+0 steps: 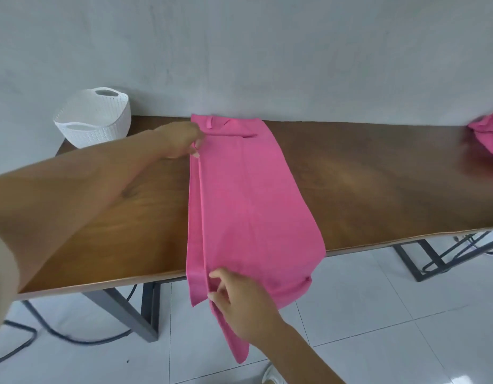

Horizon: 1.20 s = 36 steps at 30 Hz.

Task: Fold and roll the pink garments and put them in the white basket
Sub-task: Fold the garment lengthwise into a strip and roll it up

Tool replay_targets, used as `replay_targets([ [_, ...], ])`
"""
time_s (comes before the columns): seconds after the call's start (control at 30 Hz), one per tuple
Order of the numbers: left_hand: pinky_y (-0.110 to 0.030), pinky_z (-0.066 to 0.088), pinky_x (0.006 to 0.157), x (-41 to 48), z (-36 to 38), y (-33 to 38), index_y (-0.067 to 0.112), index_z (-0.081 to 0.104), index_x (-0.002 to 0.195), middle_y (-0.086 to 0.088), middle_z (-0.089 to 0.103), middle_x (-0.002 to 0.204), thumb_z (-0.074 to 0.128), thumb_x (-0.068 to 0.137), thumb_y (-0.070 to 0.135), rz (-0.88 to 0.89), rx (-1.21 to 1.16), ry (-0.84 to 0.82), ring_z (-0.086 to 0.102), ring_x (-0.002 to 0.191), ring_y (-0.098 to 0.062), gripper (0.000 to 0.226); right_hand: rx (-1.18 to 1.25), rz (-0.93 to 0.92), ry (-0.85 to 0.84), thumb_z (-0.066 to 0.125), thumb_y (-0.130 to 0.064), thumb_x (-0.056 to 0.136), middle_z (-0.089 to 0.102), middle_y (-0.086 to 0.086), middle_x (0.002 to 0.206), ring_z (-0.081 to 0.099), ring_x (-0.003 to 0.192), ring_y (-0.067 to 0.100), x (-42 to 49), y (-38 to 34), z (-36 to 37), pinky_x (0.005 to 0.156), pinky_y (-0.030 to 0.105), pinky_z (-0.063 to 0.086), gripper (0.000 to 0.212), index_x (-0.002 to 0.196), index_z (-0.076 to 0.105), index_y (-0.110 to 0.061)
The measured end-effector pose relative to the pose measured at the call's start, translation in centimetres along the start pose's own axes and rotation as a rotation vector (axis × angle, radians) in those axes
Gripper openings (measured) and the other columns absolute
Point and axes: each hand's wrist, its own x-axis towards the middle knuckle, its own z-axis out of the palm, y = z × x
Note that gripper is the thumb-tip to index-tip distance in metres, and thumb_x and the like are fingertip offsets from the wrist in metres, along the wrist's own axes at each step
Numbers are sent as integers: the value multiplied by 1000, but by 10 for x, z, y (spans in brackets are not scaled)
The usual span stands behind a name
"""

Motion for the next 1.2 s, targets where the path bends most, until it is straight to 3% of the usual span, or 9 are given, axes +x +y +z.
replay_targets([
  [0.1,-40,49,82,-20,17,2,21,61,91,-5,59,101,72,91,21,-12,23,-5,59,94,-27,11,-14,3,-8,50,-38,104,68,-10,102,63,90,7,-3,14,8,83,28,52,30,132,51,-28],
  [0.3,-44,52,82,-42,43,38,17,65,99,-4,60,102,68,95,36,6,-42,30,60,95,-28,20,-10,74,9,50,-35,101,66,-11,101,60,83,9,-11,46,6,78,33,48,29,128,52,-27],
  [0.47,-47,53,87,-51,80,91,14,65,103,-5,62,110,66,95,39,58,-169,71,59,101,-28,27,36,172,34,52,-39,101,67,-11,102,62,93,7,-24,77,-10,81,29,48,29,127,56,-27],
  [0.7,-40,37,112,-53,138,181,11,61,128,-10,51,140,67,95,37,6,-314,90,47,130,-31,42,123,397,37,54,-35,97,65,-17,92,59,75,-2,-56,162,-18,74,22,48,16,109,63,-31],
  [0.83,-41,31,113,-49,161,210,18,58,133,-6,48,144,63,96,45,-87,-336,118,42,135,-28,46,176,543,20,57,-32,96,67,-10,93,63,73,7,-65,216,-19,65,24,49,12,105,63,-27],
  [1.0,-43,35,105,-51,171,223,26,57,126,2,51,135,36,93,58,-206,-258,202,44,126,-24,51,213,601,23,57,-26,99,66,-5,101,69,79,14,-51,263,-23,66,27,54,20,119,59,-23],
  [1.1,-43,35,106,-50,172,225,26,56,124,2,52,134,37,94,55,-225,-245,226,45,125,-24,46,210,585,34,57,-18,100,65,-3,108,66,88,15,-32,283,-25,67,22,46,32,132,54,-21],
  [1.2,-43,35,107,-49,173,225,26,56,122,3,54,135,40,94,52,-248,-244,228,45,126,-24,41,193,554,31,58,-16,100,61,-1,124,61,107,15,-14,291,-25,79,22,45,40,139,50,-23],
])
